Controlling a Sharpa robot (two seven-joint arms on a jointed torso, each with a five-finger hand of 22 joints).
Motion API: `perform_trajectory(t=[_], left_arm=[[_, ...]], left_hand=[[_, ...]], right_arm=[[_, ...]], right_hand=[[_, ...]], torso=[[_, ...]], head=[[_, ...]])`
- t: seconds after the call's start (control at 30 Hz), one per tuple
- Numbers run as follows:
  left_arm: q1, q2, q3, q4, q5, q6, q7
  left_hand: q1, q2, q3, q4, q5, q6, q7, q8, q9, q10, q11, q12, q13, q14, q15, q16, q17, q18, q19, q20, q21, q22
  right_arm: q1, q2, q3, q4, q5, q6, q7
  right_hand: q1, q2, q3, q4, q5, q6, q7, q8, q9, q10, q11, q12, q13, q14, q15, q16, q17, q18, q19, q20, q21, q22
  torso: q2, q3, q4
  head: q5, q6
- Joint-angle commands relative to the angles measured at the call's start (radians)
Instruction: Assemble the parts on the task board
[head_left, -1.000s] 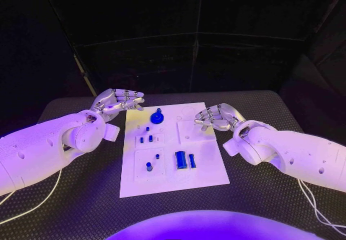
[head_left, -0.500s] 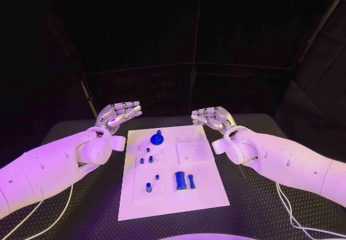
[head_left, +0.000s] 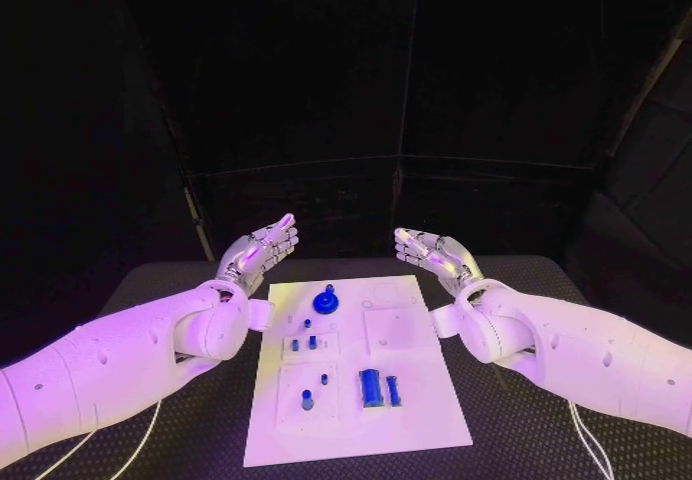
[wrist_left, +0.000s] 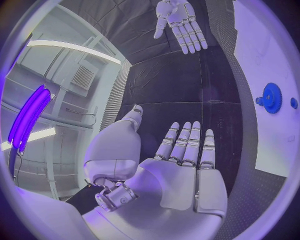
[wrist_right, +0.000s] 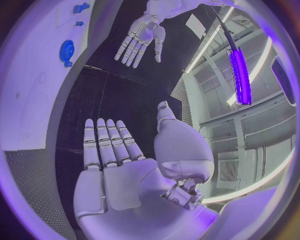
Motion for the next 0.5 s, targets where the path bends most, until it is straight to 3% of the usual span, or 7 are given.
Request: perform_trajectory(t=[0.03,0.1,0.13,0.2,0.3,0.33,0.5], left_arm=[[0.003,-0.008,-0.006,0.055,0.024,-0.174,0.046],[0.004,-0.014,-0.013,0.093,0.030,-0.225,0.056],[0.004,-0.017,-0.016,0.109,0.033,-0.248,0.061],[0.004,-0.022,-0.021,0.139,0.038,-0.289,0.068],[0.005,-0.027,-0.028,0.173,0.044,-0.336,0.077],[0.005,-0.029,-0.030,0.184,0.046,-0.351,0.080],[0.005,-0.032,-0.032,0.199,0.049,-0.371,0.084]], left_hand=[[-0.239,0.009,-0.100,-0.056,-0.026,-0.150,-0.031,-0.008,-0.006,-0.151,-0.093,-0.010,-0.006,-0.147,-0.063,-0.011,-0.011,-0.033,-0.078,-0.049,-0.009,-0.042],[-0.279,0.009,-0.100,-0.056,-0.026,-0.175,-0.031,-0.008,-0.006,-0.177,-0.093,-0.010,-0.006,-0.172,-0.063,-0.011,-0.011,-0.034,-0.089,-0.059,-0.009,-0.049],[-0.299,0.009,-0.100,-0.056,-0.026,-0.188,-0.031,-0.008,-0.006,-0.190,-0.093,-0.010,-0.006,-0.185,-0.063,-0.011,-0.011,-0.104,-0.097,-0.062,-0.009,-0.053],[-0.335,0.009,-0.100,-0.056,-0.026,-0.210,-0.031,-0.008,-0.006,-0.213,-0.093,-0.010,-0.006,-0.206,-0.063,-0.011,-0.011,-0.104,-0.106,-0.071,-0.009,-0.059],[-0.384,0.009,-0.100,-0.056,-0.026,-0.241,-0.031,-0.008,-0.006,-0.244,-0.093,-0.010,-0.006,-0.237,-0.063,-0.011,-0.011,-0.104,-0.123,-0.081,-0.009,-0.136],[-0.404,0.009,-0.100,-0.056,-0.026,-0.253,-0.031,-0.008,-0.006,-0.257,-0.093,-0.010,-0.006,-0.249,-0.063,-0.011,-0.011,-0.104,-0.128,-0.086,-0.009,-0.136],[-0.470,0.009,-0.100,-0.056,-0.026,-0.295,-0.031,-0.008,-0.006,-0.298,-0.093,-0.010,-0.006,-0.290,-0.063,-0.011,-0.011,-0.104,-0.152,-0.158,-0.009,-0.136]], right_arm=[[0.017,-0.019,-0.016,0.060,0.168,-0.157,0.076],[0.029,-0.032,-0.032,0.098,0.212,-0.197,0.092],[0.034,-0.038,-0.039,0.114,0.231,-0.215,0.099],[0.042,-0.048,-0.051,0.143,0.265,-0.245,0.112],[0.051,-0.059,-0.064,0.173,0.301,-0.278,0.125],[0.054,-0.062,-0.067,0.182,0.311,-0.287,0.128],[0.056,-0.064,-0.070,0.188,0.318,-0.293,0.131]], right_hand=[[-0.252,-0.009,0.032,-0.035,-0.099,-0.158,-0.034,-0.008,-0.036,-0.168,-0.092,-0.025,-0.015,-0.167,-0.063,-0.009,-0.069,-0.035,-0.137,-0.047,-0.034,-0.046],[-0.295,-0.009,0.102,-0.035,-0.099,-0.186,-0.109,-0.008,-0.036,-0.197,-0.092,-0.025,-0.015,-0.196,-0.063,-0.009,-0.069,-0.035,-0.161,-0.055,-0.040,-0.046],[-0.316,-0.009,0.102,-0.035,-0.099,-0.199,-0.109,-0.008,-0.036,-0.211,-0.092,-0.025,-0.015,-0.209,-0.063,-0.009,-0.069,-0.035,-0.172,-0.059,-0.110,-0.046],[-0.353,-0.009,0.102,-0.035,-0.099,-0.223,-0.109,-0.008,-0.036,-0.236,-0.092,-0.025,-0.015,-0.235,-0.063,-0.009,-0.069,-0.116,-0.193,-0.065,-0.110,-0.046],[-0.404,-0.009,0.102,-0.035,-0.099,-0.255,-0.109,-0.008,-0.036,-0.270,-0.092,-0.025,-0.015,-0.268,-0.063,-0.009,-0.069,-0.046,-0.221,-0.075,-0.110,-0.046],[-0.425,-0.009,0.102,-0.035,-0.099,-0.268,-0.109,-0.008,-0.036,-0.283,-0.092,-0.025,-0.015,-0.282,-0.063,-0.009,-0.069,-0.116,-0.232,-0.079,-0.110,-0.046],[-0.494,-0.009,0.102,-0.035,-0.099,-0.311,-0.109,-0.008,-0.036,-0.329,-0.092,-0.025,-0.015,-0.328,-0.063,-0.009,-0.069,-0.116,-0.269,-0.151,-0.110,-0.046]], torso=[[-0.012,0.0084,0.0021],[-0.014,0.0095,0.0024],[-0.014,0.0097,0.0025],[-0.014,0.0097,0.0025],[-0.014,0.0097,0.0025],[-0.014,0.0097,0.0025],[-0.014,0.0097,0.0025]], head=[[0.013,0.022],[0.016,0.027],[0.016,0.028],[0.016,0.028],[0.016,0.028],[0.016,0.028],[0.016,0.028]])
